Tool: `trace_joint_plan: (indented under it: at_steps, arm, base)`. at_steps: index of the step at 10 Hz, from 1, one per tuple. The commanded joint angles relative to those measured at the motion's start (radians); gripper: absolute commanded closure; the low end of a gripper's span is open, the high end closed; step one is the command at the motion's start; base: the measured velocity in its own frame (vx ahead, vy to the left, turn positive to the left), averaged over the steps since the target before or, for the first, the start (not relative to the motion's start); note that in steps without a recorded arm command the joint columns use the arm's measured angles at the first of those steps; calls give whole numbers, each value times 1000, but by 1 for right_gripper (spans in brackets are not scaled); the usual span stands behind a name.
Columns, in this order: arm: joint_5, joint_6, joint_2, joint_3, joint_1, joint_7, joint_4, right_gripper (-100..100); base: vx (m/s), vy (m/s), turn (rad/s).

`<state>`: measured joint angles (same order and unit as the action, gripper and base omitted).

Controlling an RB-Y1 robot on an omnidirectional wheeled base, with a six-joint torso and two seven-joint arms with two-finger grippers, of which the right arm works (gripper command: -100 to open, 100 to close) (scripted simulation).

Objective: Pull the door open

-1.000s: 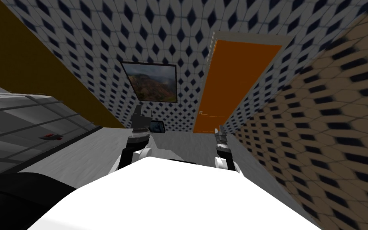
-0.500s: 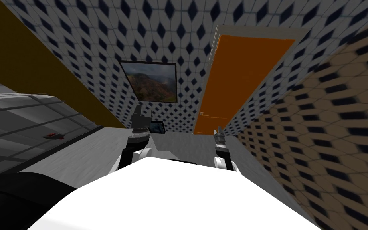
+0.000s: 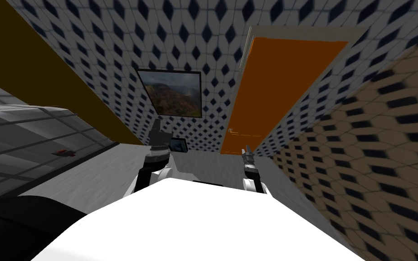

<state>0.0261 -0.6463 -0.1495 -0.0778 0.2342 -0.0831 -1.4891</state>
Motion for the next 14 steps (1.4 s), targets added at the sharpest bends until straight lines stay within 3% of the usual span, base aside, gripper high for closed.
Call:
trace_joint_plan:
  at_steps: [1,3,14]
  arm:
    - [0,-12,-5,-3,-20,-9,50,-100]
    - [0,-21,-9,-5,-32,-14,84,-100]
    - [-3,-112,-51,-29,-161,-73,428,-100]
  base:
    - [99,-15,53]
    - [93,-25,33]
    - [90,-29,49]
